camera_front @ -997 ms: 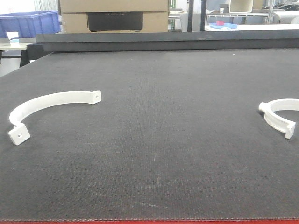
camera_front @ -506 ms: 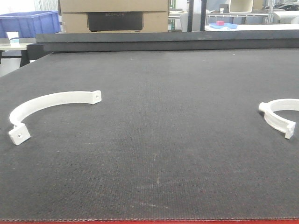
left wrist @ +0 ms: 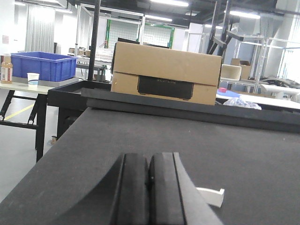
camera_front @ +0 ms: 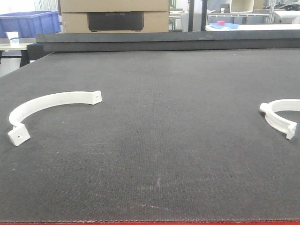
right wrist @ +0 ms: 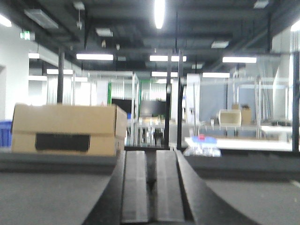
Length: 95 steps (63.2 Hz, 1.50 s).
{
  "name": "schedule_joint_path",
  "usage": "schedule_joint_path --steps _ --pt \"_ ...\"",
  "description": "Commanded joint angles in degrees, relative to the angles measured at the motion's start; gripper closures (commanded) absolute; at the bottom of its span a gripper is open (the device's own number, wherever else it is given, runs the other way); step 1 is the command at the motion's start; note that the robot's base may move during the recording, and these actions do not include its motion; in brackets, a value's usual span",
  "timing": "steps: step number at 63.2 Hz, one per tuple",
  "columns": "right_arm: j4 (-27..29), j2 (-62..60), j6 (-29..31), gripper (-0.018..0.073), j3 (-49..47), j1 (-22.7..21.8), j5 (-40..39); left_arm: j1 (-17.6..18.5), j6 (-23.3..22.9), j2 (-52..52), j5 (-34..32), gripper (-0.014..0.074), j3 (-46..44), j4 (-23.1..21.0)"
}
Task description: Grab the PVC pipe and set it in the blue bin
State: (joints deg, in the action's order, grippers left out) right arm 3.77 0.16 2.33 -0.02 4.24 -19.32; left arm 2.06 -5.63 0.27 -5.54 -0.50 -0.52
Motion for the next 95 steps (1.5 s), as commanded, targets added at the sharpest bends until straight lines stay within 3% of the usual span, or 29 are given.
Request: schedule_joint_path --steps 1,13,25,46,59,67,82,95 --pt "0.37 -0.16 0.23 0.0727 -1.38 -0.22 -2.6 -0.16 0.07 -0.27 -1.05 0.0707 -3.01 -1.14" --pt "2.27 -0.16 0.23 0.0727 -13.01 -0.22 5.23 -0.16 0.07 -0.16 0.53 0.0707 -12.98 -0.26" --pt "2.27 6.46 0.23 0.0727 -23.72 -0.22 14.72 -0.16 0.07 7.4 2.97 0.0707 -22.82 -0.26" --pt "2.27 23.36 0.23 0.0727 -39.57 -0.22 38.43 -0.16 0.07 27.44 26.48 0.0707 -43.41 1.35" --pt "2.27 35.74 0.23 0.0727 -43.71 -0.22 47.64 -0.16 0.07 40.41 42.09 0.0707 -53.07 1.35" --pt "2.49 42.9 0.23 0.0727 -44.36 -0.22 50.39 -0.16 0.07 47.06 48.31 0.0707 -55.37 1.35" --pt "2.62 55.15 0.23 0.0727 -44.61 -0.22 58.58 -0.16 0.07 56.4 49.5 0.0707 -55.37 0.52" --pt "3.41 60.96 0.23 0.0727 -44.61 -0.22 60.49 -0.16 0.07 60.67 49.8 0.0707 -55.18 -2.39"
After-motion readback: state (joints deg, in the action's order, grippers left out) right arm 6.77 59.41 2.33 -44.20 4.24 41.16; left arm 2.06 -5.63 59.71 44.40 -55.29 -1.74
